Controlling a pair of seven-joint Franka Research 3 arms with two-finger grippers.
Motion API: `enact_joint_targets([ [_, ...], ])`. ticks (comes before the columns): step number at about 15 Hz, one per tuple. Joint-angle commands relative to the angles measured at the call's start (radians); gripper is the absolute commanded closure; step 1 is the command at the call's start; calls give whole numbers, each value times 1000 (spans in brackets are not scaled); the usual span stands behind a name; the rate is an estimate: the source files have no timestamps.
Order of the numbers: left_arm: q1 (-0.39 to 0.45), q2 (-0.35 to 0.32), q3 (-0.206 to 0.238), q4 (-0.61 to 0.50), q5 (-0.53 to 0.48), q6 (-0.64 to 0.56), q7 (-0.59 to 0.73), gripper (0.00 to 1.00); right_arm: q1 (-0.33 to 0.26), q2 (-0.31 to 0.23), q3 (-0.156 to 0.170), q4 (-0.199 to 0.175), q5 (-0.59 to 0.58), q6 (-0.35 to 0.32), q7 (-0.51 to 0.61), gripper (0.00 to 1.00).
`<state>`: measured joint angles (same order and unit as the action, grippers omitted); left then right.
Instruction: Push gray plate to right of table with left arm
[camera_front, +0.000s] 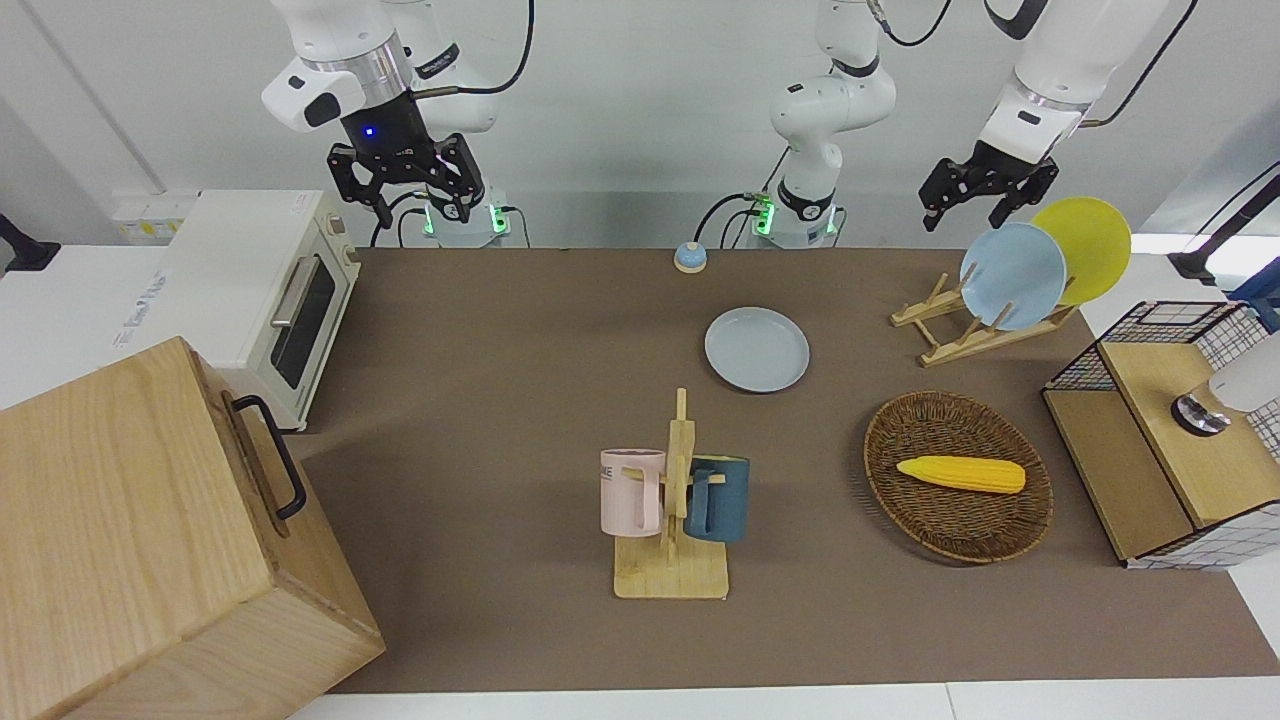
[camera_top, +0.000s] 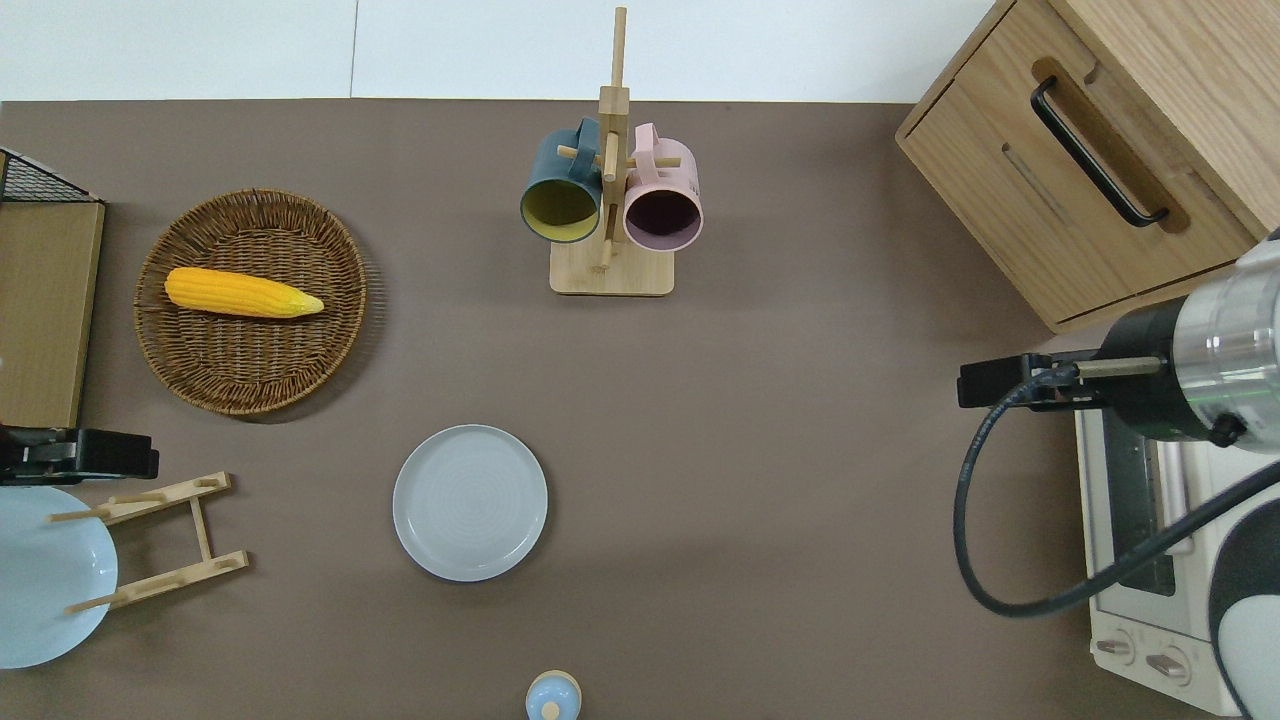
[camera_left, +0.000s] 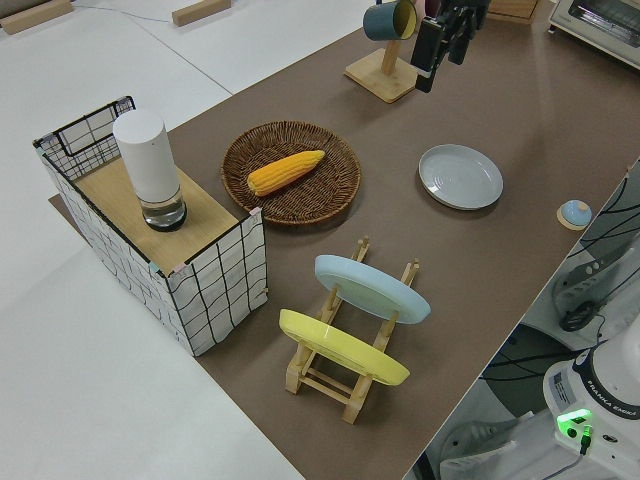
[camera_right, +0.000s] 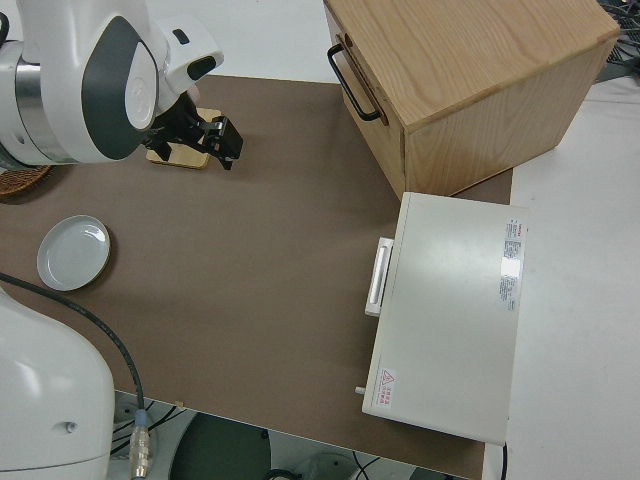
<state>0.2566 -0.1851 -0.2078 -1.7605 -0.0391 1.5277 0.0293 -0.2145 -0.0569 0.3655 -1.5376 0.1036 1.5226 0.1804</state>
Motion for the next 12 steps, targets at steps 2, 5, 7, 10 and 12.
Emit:
enact_joint_targets([
  [2, 6, -2, 7, -11, -18, -8, -6, 7, -6, 6, 4, 14, 16, -5, 2, 5],
  [5, 4, -30, 7, -74, -37, 12, -31, 7, -6, 6, 4, 14, 16, -5, 2, 5],
  [7, -8, -24, 1, -124, -58, 41, -67, 7, -6, 6, 4, 14, 16, -5, 2, 5],
  [10, -13, -34, -10, -188, -71, 95, -124, 7, -6, 6, 3, 14, 16, -5, 2, 5],
  [12, -20, -37, -10, -204, -84, 95, -138, 7, -6, 6, 4, 14, 16, -5, 2, 5],
])
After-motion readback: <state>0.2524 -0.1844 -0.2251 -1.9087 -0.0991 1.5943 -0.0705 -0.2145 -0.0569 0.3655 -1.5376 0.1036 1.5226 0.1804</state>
